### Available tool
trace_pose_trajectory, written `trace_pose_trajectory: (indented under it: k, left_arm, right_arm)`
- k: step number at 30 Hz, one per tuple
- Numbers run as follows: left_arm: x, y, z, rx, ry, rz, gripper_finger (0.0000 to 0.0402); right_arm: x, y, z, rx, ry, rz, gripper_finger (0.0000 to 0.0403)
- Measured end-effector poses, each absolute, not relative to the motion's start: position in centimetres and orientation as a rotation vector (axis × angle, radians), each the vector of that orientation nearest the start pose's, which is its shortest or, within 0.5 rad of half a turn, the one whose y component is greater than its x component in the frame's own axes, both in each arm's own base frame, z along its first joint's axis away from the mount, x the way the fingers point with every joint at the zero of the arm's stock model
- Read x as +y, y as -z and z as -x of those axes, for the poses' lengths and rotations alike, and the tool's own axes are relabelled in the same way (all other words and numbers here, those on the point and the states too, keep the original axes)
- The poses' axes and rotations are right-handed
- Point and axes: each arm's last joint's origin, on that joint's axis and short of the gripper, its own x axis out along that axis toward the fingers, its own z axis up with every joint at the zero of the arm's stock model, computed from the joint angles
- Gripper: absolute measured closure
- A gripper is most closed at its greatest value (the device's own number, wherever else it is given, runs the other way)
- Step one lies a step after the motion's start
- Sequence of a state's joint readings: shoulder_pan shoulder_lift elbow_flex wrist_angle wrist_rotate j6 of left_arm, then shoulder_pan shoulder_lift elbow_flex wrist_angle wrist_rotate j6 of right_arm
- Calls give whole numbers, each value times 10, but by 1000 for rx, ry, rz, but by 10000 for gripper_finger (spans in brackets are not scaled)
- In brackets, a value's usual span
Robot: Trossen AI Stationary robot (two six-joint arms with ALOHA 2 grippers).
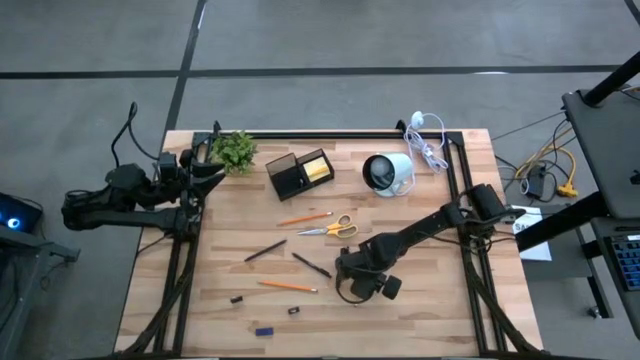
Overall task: Pick and place office supplies into organizer
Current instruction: Put the bottom right yellow pencil into the black desk organizer
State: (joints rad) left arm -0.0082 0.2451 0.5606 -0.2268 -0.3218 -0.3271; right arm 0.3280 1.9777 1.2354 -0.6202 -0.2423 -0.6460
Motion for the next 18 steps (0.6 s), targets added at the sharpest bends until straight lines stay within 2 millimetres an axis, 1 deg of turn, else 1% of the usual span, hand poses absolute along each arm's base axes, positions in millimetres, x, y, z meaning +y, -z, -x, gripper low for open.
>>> trace_pose_trajectory:
  k: [3,10,14,18]
  left_arm:
    - [9,-309,-73,-138,-296,339,256]
    - [9,-309,-73,-138,-296,340,256]
    - [9,-309,-73,-138,-296,340,256]
    - [9,-309,-73,-138,-296,341,256]
  right_arm:
    - [123,-131,-345,1175,-906,597,281]
    - [121,-127,-338,1200,-958,641,303]
    - [121,-127,-339,1198,-939,624,311]
    - [121,-126,-340,1205,-904,629,330]
